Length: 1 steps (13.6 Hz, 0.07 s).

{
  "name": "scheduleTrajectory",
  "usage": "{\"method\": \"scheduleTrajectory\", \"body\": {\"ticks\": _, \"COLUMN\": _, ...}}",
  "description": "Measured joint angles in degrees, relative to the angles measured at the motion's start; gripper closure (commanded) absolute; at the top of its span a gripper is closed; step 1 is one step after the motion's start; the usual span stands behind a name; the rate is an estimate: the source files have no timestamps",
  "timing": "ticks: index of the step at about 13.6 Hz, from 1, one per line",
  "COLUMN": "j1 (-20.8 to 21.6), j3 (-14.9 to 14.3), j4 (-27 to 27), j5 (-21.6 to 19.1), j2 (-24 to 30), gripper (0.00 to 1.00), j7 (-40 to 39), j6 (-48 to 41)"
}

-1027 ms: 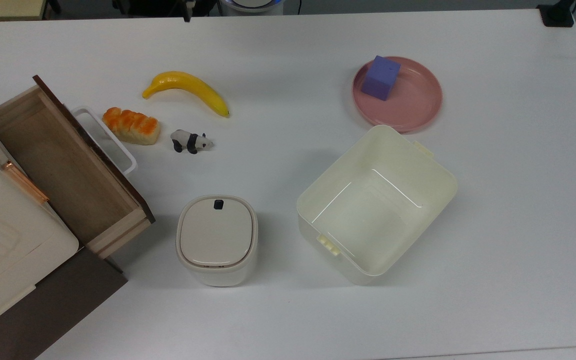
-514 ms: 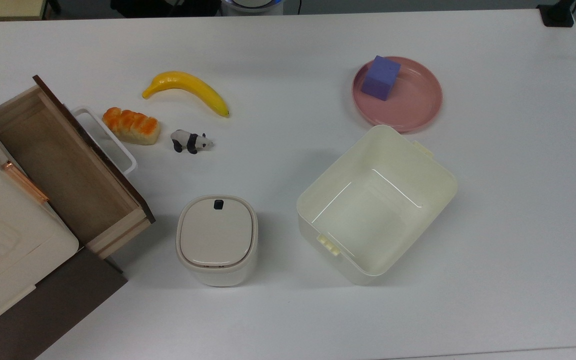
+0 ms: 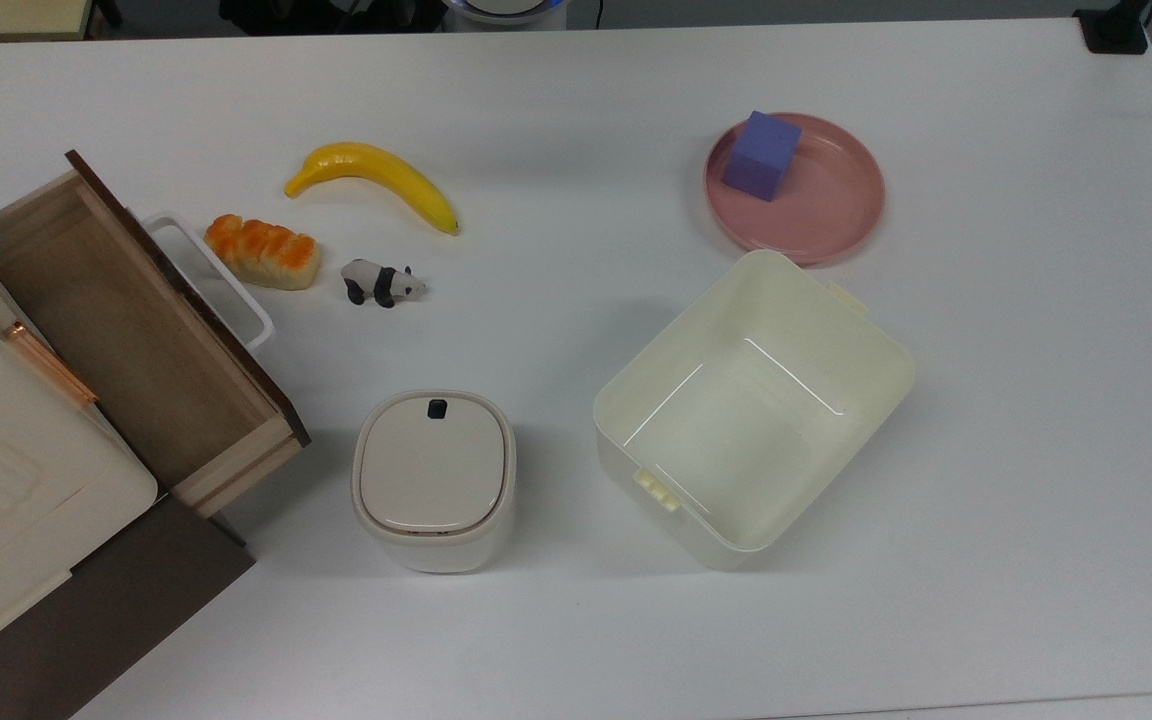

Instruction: Slide the drawer open

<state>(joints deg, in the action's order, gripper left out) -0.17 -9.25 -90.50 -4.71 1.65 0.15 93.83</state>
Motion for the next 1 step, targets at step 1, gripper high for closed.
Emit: {"method": "scheduleTrajectory", "body": {"ticks": 1, "j1": -0.1, "j3": 0.0, "j4": 0.0, "j5": 0.0, "j2": 0.1, "gripper": 0.00, "j7": 0.0, "j6": 0.0}}
